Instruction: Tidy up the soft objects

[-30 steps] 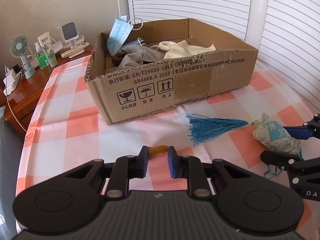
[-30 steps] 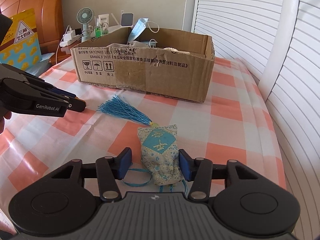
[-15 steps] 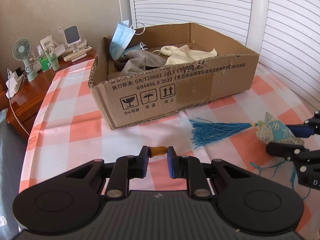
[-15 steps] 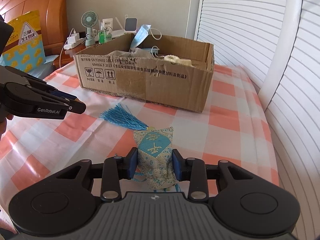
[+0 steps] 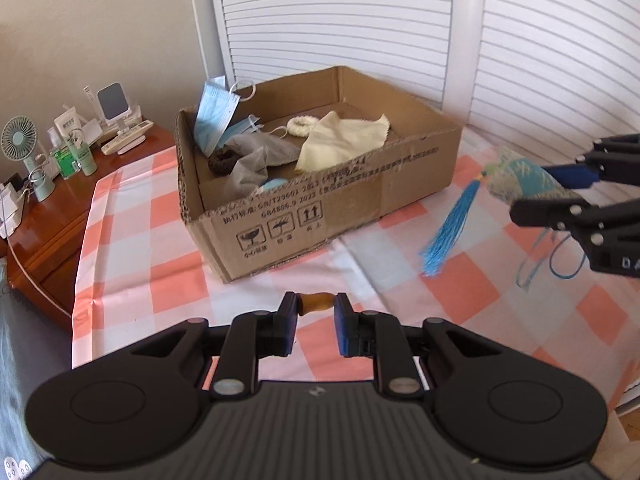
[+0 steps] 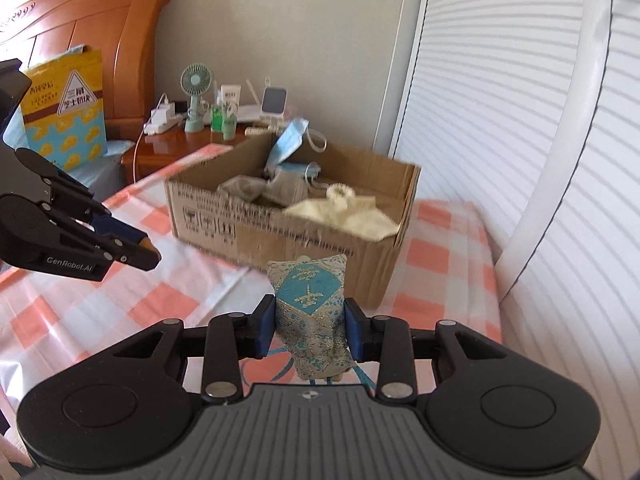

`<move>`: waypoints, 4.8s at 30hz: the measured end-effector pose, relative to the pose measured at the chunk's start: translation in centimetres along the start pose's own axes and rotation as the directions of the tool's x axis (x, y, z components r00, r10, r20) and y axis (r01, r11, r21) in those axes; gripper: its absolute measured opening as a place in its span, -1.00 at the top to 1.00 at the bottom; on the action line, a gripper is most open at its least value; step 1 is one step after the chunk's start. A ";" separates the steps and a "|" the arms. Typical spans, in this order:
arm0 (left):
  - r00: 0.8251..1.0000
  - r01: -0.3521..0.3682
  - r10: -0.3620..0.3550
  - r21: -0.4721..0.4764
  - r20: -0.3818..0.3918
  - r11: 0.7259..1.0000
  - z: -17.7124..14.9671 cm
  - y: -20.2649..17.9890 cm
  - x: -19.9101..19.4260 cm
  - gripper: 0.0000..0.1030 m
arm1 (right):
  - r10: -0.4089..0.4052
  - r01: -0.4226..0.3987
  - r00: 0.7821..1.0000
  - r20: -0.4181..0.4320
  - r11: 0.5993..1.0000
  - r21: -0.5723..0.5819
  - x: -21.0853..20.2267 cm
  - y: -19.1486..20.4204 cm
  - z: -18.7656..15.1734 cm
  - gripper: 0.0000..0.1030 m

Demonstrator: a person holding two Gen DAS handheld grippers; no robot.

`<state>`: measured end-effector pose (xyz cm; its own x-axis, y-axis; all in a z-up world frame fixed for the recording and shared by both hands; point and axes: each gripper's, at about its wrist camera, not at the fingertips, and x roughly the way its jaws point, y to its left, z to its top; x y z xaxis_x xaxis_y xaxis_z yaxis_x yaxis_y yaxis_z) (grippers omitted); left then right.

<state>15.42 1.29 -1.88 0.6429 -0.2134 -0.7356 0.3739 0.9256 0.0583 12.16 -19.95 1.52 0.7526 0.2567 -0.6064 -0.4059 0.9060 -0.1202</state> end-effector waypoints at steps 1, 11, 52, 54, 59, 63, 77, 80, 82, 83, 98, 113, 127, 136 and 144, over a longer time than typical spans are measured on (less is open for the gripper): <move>1.000 0.010 -0.010 0.003 0.003 1.000 0.2 0.0 -0.3 0.65 | -0.003 0.003 1.000 0.013 1.000 -0.003 -0.3 -0.1 0.4 0.22; 0.992 0.047 -0.052 0.043 0.119 0.998 6.5 0.6 -1.9 0.65 | -0.018 0.020 0.995 0.099 1.000 -0.020 -1.4 -1.7 4.8 0.22; 0.999 -0.009 0.009 -0.005 -0.044 1.000 -2.2 3.1 3.4 0.30 | -0.011 0.005 0.998 0.054 0.993 0.121 3.3 0.4 3.4 -0.69; 0.999 -0.031 0.031 -0.014 -0.036 0.999 -2.4 3.3 3.7 0.35 | -0.001 -0.006 0.999 0.047 0.989 0.149 3.3 0.4 2.9 -0.69; 1.000 -0.013 0.011 -0.062 -0.029 0.998 -2.3 4.1 4.2 0.79 | 0.011 -0.018 0.999 0.040 0.982 0.188 3.1 0.4 2.1 -0.69; 0.999 0.005 -0.007 -0.082 -0.034 0.997 -2.3 4.2 4.3 0.81 | 0.015 -0.022 0.999 0.036 0.982 0.190 3.1 0.5 1.9 -0.69; 0.996 0.079 -0.077 -0.027 0.050 0.997 1.0 3.7 -0.7 0.81 | 0.002 -0.008 0.999 0.036 0.984 0.180 2.6 0.6 1.6 -0.69; 0.992 0.083 -0.083 0.006 0.095 0.997 3.4 3.3 -1.7 0.81 | 0.000 -0.007 0.999 0.037 0.983 0.183 2.4 0.6 1.4 -0.69; 0.988 0.087 -0.088 0.016 0.126 0.996 5.2 3.1 -1.8 0.81 | -0.001 -0.006 0.999 0.037 0.983 0.185 2.3 0.6 1.4 -0.69; 0.986 0.090 -0.092 0.024 0.142 0.996 6.2 2.9 -1.6 0.81 | -0.001 -0.006 0.999 0.037 0.983 0.186 2.2 0.6 1.3 -0.69; 0.978 -0.016 0.018 -0.011 0.210 1.000 8.8 1.1 0.1 -0.95 | -0.038 0.035 0.999 0.011 0.979 0.198 1.3 0.7 1.6 -0.96; 0.975 -0.164 0.185 -0.162 0.123 0.973 3.5 -1.2 -6.2 -0.99 | -0.242 0.276 0.955 -0.170 0.935 0.224 0.0 1.2 2.8 -1.00; 0.972 -0.209 0.226 -0.202 0.066 0.957 2.3 -1.5 -6.6 -0.99 | -0.241 0.288 0.953 -0.182 0.909 0.301 -0.5 0.6 2.9 -1.00; 0.972 -0.207 0.225 -0.205 0.064 0.957 2.4 -1.6 -6.7 -0.99 | -0.238 0.284 0.955 -0.178 0.909 0.306 -0.6 0.6 3.0 -1.00; 0.972 -0.208 0.226 -0.207 0.066 0.956 2.5 -1.6 -6.7 -0.99 | -0.241 0.286 0.955 -0.175 0.906 0.313 -0.7 0.6 3.1 -1.00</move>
<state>12.15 0.51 4.63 0.7532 -0.0187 -0.6576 0.0851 0.9940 0.0693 13.00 -18.55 4.27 0.7259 -0.0323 -0.6871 0.0097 0.9993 -0.0367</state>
